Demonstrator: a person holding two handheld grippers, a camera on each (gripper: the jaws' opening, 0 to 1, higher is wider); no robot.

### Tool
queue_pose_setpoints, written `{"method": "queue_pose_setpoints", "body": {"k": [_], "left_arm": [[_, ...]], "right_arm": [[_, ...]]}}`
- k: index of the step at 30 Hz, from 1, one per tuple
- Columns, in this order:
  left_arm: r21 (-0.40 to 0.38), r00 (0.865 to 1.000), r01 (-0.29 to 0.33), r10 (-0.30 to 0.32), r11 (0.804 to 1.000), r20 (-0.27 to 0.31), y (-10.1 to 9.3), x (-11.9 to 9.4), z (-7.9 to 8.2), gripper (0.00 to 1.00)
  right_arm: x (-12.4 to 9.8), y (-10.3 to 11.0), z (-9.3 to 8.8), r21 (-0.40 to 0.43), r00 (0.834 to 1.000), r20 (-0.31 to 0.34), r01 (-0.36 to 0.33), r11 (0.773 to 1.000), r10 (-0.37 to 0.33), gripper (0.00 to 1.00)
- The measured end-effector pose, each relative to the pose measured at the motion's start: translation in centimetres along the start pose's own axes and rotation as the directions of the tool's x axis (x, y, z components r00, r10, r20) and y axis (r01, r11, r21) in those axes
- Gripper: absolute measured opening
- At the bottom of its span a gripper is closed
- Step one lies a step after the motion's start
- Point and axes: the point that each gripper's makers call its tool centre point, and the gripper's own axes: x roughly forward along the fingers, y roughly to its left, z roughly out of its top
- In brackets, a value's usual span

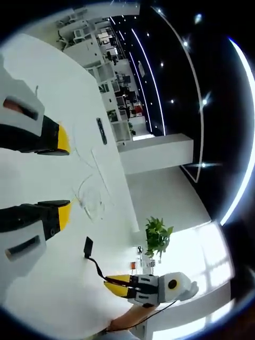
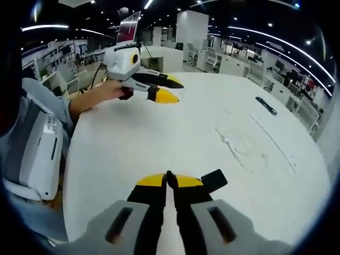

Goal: Peel open the Velcro strap on the desktop, arrange the wired earphones neatly onto it, and close the Velcro strap to secure them.

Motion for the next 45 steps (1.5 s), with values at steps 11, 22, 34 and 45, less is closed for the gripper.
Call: {"method": "queue_pose_setpoints", "body": {"k": [11,22,34,45], "left_arm": [[0.003,1.000,-0.006,0.006,1.000,0.001,0.1,0.0,0.0,0.37],[0.013,0.999,-0.041,0.041,0.999,0.018,0.9,-0.3,0.5,0.37],[0.035,0.995,-0.078,0.076,0.996,0.058,1.9,-0.7,2.1,0.37],[0.044,0.990,-0.121,0.117,0.992,0.081,3.2,-1.0,2.9,0.37]], "right_arm": [[-0.2,0.6,0.7,0.000,1.000,0.021,-0.012,1.000,0.012,0.07],[0.9,-0.8,2.0,0.076,0.996,0.092,0.004,0.997,-0.011,0.07],[2.6,-5.6,4.3,0.153,0.974,0.182,0.106,0.983,-0.133,0.07],[5.5,-9.0,6.4,0.159,0.948,0.244,0.170,0.973,-0.205,0.09]]}}
